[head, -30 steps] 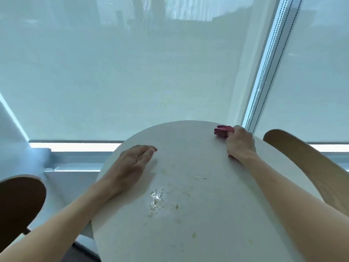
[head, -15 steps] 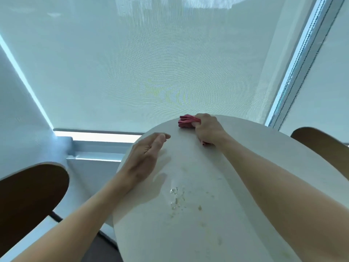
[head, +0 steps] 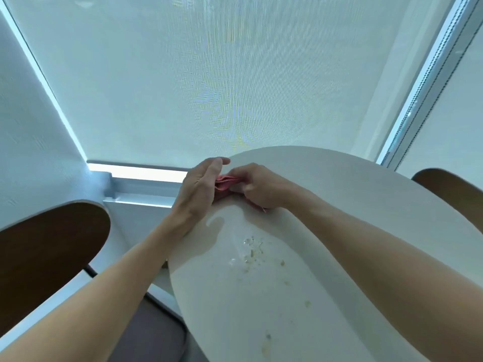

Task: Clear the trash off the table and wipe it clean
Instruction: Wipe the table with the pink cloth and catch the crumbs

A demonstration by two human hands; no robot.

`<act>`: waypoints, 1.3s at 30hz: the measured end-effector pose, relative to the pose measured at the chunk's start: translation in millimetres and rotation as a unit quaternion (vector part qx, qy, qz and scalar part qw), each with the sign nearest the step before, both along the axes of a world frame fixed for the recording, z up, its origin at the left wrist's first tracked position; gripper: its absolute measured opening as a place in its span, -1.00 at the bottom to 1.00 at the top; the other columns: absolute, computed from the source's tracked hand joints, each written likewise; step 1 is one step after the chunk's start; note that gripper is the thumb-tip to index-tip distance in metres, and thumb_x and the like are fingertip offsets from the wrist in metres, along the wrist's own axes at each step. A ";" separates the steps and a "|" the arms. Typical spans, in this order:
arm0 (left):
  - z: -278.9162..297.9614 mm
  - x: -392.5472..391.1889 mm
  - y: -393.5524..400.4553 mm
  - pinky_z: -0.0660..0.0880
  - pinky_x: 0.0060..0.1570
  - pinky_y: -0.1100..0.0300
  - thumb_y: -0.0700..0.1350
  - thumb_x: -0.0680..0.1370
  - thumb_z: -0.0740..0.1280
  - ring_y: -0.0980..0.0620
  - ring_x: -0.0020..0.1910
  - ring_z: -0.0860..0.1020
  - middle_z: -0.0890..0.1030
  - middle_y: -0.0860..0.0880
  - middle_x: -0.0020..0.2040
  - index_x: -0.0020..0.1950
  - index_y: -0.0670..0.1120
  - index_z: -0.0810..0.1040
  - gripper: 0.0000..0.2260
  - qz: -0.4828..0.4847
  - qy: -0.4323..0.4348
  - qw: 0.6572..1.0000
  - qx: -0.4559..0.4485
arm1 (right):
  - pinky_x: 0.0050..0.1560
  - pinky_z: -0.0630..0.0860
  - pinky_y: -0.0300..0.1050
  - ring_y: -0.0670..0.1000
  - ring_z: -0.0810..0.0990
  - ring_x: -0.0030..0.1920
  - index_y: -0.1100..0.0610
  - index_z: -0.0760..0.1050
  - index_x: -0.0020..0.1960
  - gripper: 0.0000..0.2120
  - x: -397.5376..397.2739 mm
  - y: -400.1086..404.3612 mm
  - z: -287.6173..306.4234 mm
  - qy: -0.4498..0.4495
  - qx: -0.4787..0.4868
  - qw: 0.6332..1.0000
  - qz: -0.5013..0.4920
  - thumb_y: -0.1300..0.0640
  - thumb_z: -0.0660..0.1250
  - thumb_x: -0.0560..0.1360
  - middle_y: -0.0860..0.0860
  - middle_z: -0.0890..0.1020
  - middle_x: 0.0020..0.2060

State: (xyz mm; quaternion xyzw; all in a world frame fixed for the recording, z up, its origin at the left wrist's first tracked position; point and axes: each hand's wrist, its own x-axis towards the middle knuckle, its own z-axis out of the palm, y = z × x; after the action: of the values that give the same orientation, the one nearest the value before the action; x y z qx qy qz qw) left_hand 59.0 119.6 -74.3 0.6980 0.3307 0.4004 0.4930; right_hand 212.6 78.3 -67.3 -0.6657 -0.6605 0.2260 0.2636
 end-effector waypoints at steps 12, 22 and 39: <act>10.3 -24.9 9.2 0.39 0.21 0.29 -0.32 0.57 0.12 0.14 0.21 0.51 0.54 0.13 0.27 0.39 0.24 0.42 -0.45 -0.122 0.314 0.917 0.213 | 0.32 0.33 -0.27 -0.25 0.48 0.25 -0.07 0.54 0.33 -0.62 18.8 -51.2 32.3 -0.015 -0.015 1.000 0.010 0.00 0.42 0.52 -0.19 0.58 0.26; 13.8 -31.8 -19.2 0.34 0.25 0.01 -0.17 0.57 0.04 0.04 0.37 0.26 0.22 0.22 0.50 0.51 0.25 0.18 -0.45 -0.095 0.504 0.792 0.332 | 0.01 0.33 -0.44 -0.37 0.52 0.14 0.00 0.60 0.25 -0.73 108.6 -160.9 23.8 0.142 0.048 0.966 -0.212 0.08 0.38 0.56 -0.16 0.65 0.16; 16.5 -74.3 -89.0 0.26 0.38 0.18 0.04 0.34 0.05 0.06 0.39 0.34 0.28 0.17 0.48 0.53 0.03 0.27 -0.28 -0.105 0.483 0.824 0.276 | 0.39 0.31 -0.11 -0.08 0.48 0.27 -0.04 0.57 0.28 -0.73 95.0 -174.6 -4.9 0.001 0.040 0.955 -0.293 0.03 0.21 0.65 -0.09 0.57 0.25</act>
State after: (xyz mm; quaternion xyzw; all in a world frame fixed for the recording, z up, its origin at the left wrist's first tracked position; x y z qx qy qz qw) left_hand -15.3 30.6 -57.8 0.9396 0.3269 0.0323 0.0962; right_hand 307.5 -96.2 -72.3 -0.8184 -0.4450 0.1127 0.3456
